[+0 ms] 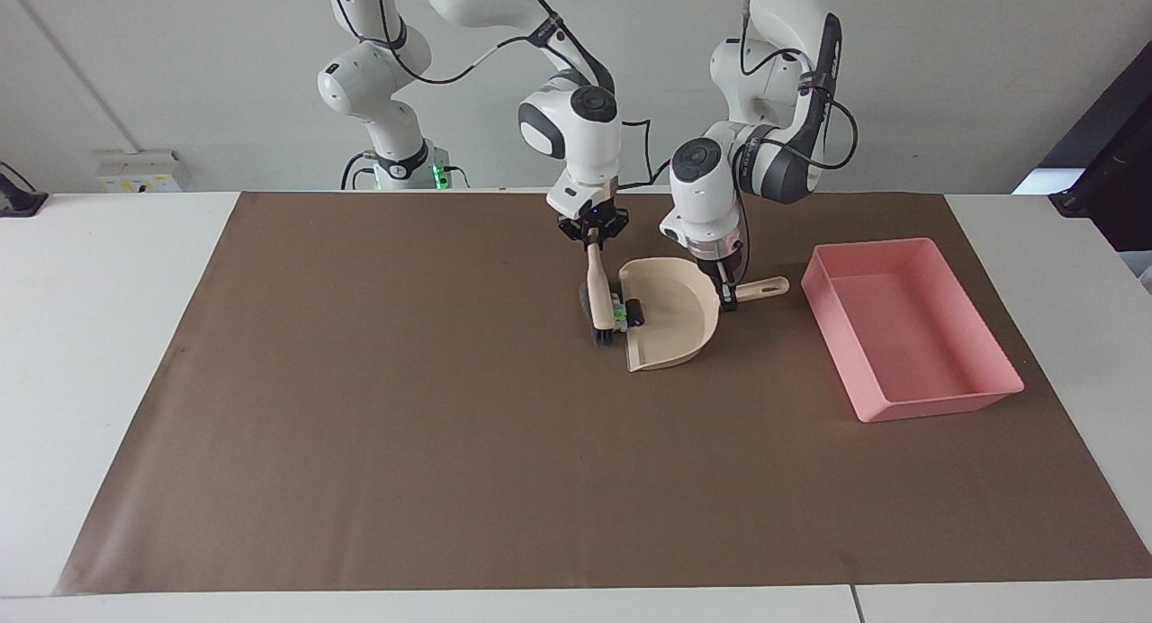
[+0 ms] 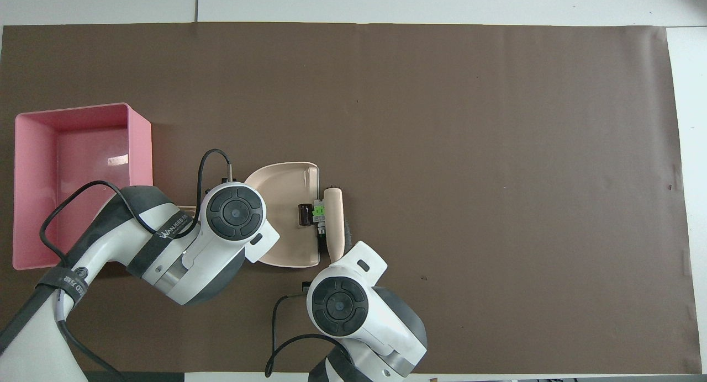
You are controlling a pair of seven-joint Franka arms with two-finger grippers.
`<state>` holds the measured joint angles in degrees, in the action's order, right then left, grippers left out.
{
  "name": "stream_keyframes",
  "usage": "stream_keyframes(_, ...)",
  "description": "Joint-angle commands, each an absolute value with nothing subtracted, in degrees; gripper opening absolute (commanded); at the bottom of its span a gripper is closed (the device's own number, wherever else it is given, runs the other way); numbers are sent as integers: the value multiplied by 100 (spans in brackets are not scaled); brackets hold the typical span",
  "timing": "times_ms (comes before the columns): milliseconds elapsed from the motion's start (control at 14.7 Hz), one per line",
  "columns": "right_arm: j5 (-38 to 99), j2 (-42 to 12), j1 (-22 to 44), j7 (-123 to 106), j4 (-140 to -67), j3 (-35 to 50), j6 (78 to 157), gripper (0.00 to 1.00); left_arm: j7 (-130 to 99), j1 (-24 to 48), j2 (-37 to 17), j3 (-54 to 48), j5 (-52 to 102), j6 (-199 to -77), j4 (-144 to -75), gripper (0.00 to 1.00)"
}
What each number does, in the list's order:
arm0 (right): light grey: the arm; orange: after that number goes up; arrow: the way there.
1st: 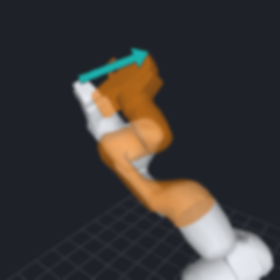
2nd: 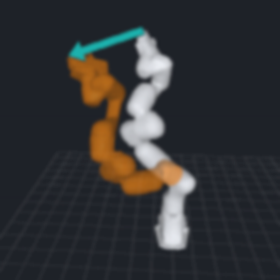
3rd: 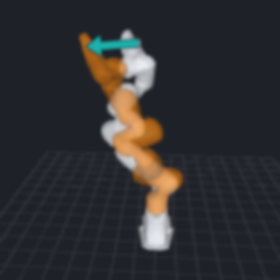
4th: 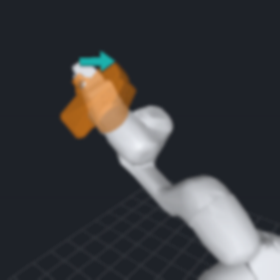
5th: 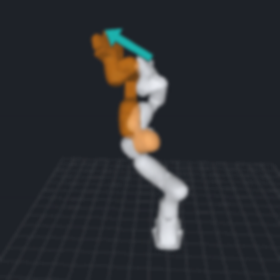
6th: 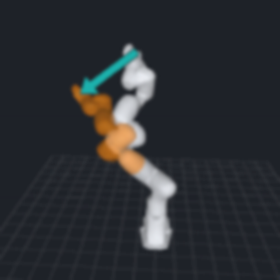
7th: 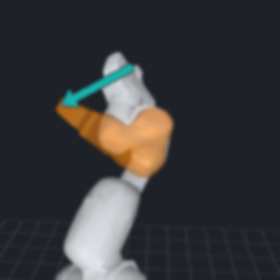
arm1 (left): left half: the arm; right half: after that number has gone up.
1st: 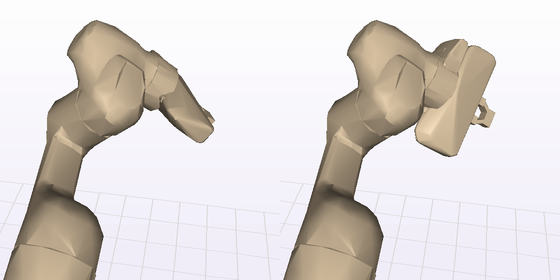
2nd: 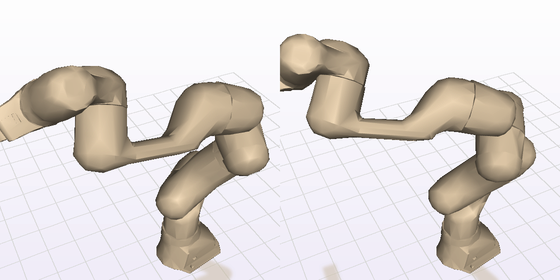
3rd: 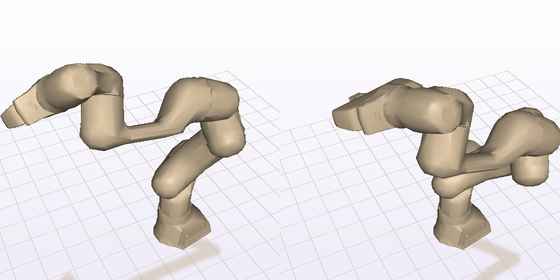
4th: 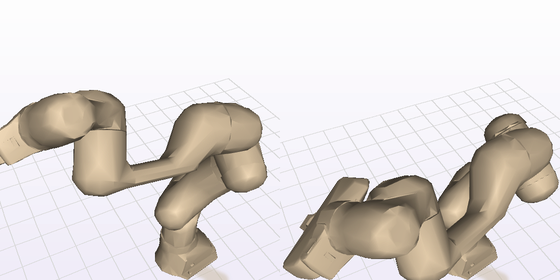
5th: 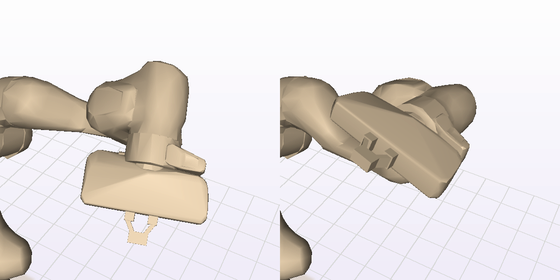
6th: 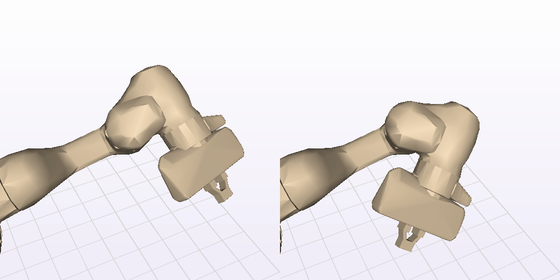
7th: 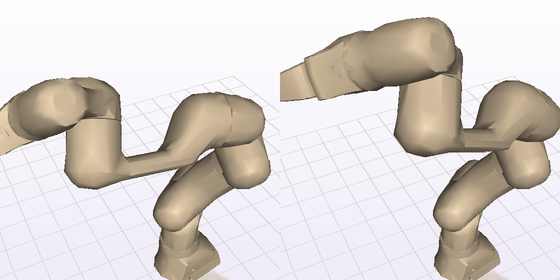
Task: Clean e-waste and dump in bin
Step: 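Sweep the small batteries into the dustpan with the brush in the right gripper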
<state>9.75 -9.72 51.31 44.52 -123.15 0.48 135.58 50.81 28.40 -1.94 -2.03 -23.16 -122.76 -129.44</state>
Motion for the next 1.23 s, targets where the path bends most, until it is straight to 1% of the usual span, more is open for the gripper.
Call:
stream_keyframes(0, 1808, -1283, 5142, 3921, -12032, 211, 13991, 0, 5142, 2953, -9, -149, -2399, -12260, -13210, 0)
stream_keyframes(136, 1898, -1318, 5150, 3894, -11892, 246, 13992, 0, 5133, 2927, 9, -149, -2399, -12287, -13219, 0)
stream_keyframes(340, 1872, -1301, 5150, 3911, -11892, 237, 13975, 0, 5142, 2805, 17, -158, -2382, -12532, -13297, 0)
stream_keyframes(545, 1679, -1065, 5063, 3876, -11883, 211, 13747, 0, 5159, 2612, 18, -167, -2347, -12910, -13359, 0)
stream_keyframes(681, 1644, -740, 4967, 3876, -11892, 176, 13292, 0, 5177, 2566, 52, -176, -2338, -13191, -13517, 0)
stream_keyframes(953, 1319, -168, 4703, 3920, -11892, 176, 12456, 0, 5194, 2558, 53, -185, -2329, -13219, -13518, 0)
stream_keyframes(1021, 1231, -19, 4563, 3929, -11892, 167, 12184, 0, 5194, 2558, 53, -185, -2312, -13219, -13518, 0)
stream_keyframes(1157, 985, 376, 4020, 3850, -11892, 176, 11517, 0, 5316, 2549, 53, -176, -2285, -13210, -13483, 0)
